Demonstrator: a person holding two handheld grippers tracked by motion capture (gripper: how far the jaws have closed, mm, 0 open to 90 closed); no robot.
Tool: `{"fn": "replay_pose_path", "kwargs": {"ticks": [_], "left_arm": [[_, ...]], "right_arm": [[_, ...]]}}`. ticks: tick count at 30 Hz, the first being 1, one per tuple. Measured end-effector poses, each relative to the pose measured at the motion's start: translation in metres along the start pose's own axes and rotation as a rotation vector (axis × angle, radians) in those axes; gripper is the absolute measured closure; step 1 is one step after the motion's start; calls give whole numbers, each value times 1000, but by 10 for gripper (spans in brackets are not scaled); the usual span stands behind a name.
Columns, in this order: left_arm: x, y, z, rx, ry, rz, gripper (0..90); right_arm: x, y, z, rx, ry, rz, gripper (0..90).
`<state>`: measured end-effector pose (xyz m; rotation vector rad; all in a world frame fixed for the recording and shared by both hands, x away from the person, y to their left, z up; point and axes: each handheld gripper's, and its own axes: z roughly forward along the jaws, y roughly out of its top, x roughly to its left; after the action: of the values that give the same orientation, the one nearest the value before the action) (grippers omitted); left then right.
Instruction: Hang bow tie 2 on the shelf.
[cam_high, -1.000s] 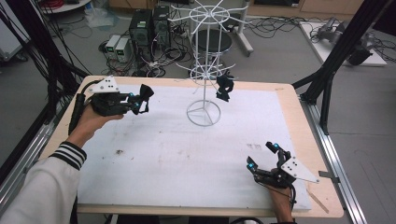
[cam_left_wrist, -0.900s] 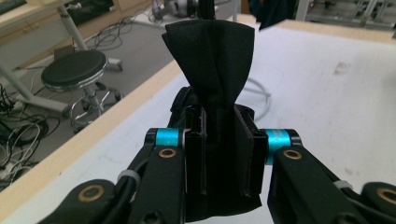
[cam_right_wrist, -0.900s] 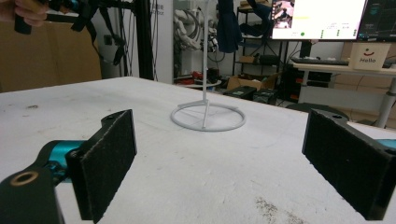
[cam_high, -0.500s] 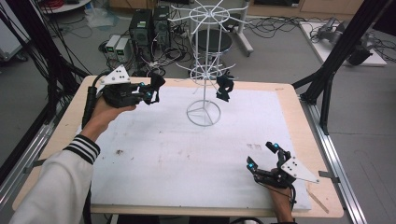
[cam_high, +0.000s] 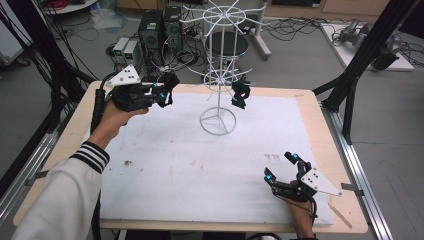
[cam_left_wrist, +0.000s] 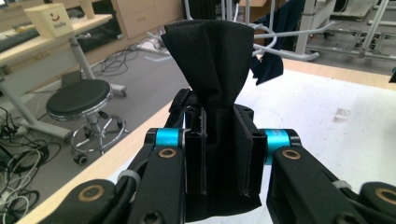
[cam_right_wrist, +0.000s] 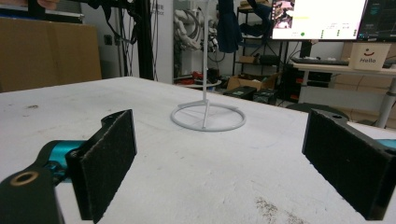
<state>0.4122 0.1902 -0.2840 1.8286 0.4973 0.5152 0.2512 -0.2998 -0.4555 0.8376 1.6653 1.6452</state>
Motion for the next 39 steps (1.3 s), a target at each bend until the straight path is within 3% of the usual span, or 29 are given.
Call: {"fn": "replay_pose_path", "kwargs": {"ticks": [7, 24, 39], "left_arm": [[-1, 1, 6, -18, -7, -14, 762], [-8, 22, 28, -55, 5, -22, 762], [-15, 31, 44, -57, -10, -32, 761]], "right_arm": [[0, 0, 0, 0, 0, 0, 93], [0, 0, 0, 0, 0, 3, 93], [0, 0, 0, -1, 1, 6, 93]]}}
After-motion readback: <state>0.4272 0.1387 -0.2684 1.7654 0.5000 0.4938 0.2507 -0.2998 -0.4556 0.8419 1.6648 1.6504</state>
